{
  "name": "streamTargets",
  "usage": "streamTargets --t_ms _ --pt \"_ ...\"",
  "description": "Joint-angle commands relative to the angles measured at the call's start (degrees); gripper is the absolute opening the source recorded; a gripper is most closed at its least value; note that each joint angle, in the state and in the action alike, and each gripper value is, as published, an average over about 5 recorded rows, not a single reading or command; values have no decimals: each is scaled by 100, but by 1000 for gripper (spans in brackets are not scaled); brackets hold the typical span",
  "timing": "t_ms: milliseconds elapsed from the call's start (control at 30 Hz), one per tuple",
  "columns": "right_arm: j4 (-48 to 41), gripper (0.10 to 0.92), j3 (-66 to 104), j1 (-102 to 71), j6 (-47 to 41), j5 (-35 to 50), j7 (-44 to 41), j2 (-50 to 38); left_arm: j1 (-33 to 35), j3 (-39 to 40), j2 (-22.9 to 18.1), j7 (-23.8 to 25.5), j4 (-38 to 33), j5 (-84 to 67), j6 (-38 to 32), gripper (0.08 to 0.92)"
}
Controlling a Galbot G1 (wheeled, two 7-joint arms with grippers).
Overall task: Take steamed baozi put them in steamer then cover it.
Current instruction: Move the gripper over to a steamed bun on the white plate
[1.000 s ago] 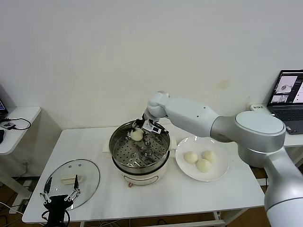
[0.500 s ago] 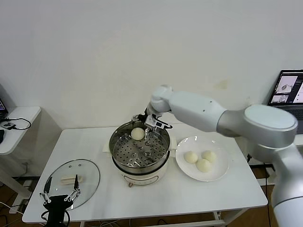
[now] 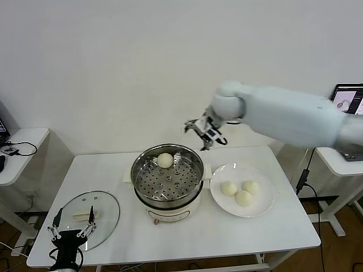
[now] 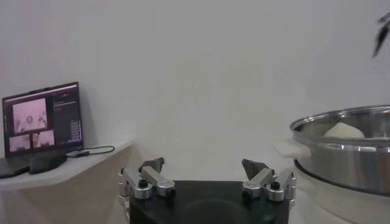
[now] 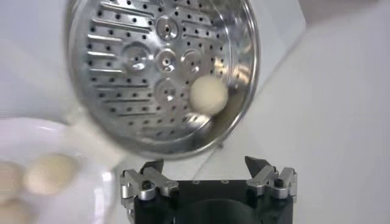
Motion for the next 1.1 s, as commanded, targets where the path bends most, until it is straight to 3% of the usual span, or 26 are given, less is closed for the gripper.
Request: streamTargets --t_ms 33,500,1100 --pt "1081 823 0 -53 -1232 279 -159 -1759 8 -32 36 9 -44 -14 79 823" --pt "99 823 1116 -2229 -1172 -623 -139 -1373 38 -179 25 30 -63 -7 125 823" --pt "-1076 823 1866 -3453 -1058 -1204 -33 -425 32 -236 7 45 -42 -9 155 823"
